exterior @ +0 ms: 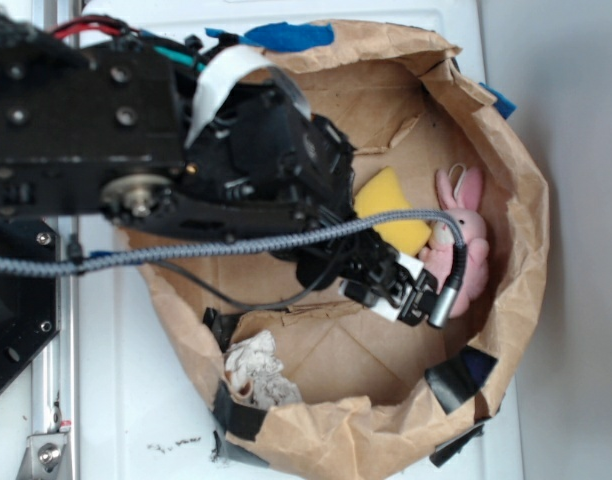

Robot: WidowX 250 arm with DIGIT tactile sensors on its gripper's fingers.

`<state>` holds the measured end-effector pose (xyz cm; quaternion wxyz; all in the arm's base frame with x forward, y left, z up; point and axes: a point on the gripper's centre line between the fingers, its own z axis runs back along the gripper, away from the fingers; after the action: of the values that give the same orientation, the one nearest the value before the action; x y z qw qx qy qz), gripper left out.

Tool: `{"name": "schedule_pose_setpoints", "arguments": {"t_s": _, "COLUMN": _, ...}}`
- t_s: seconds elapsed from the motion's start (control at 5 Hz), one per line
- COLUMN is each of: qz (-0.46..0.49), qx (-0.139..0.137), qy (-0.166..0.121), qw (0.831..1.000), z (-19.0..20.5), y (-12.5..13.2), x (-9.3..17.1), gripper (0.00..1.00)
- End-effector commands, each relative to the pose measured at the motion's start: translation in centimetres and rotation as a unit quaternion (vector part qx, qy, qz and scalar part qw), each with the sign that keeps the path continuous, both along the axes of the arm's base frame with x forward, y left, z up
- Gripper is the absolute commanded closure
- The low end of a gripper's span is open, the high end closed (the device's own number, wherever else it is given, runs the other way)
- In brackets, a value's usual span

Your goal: Grab the pink bunny.

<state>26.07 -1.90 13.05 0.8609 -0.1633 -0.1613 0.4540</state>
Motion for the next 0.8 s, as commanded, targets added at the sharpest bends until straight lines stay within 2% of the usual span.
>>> {"name": "schedule_pose_setpoints", "arguments": {"t_s": 0.0, "qz": -0.016, "qx": -0.017, "qy": -0.010, "qw": 1.000, "z": -1.8, "y": -0.5, "x": -0.7, "gripper": 0.00}}
{"name": "schedule_pose_setpoints", "arguments": {"t_s": 0.2, "qz": -0.010, "qx": -0.038, "qy": 0.008, "qw": 0.999, "z": -3.2, "y": 0.0, "x": -0.2, "gripper": 0.00}}
{"name": "schedule_pose_setpoints", "arguments": {"t_s": 0.6, "qz": 0.033, "qx": -0.052, "qy": 0.029, "qw": 0.998, "z": -4.7, "y": 2.0, "x": 3.0, "gripper": 0.00}}
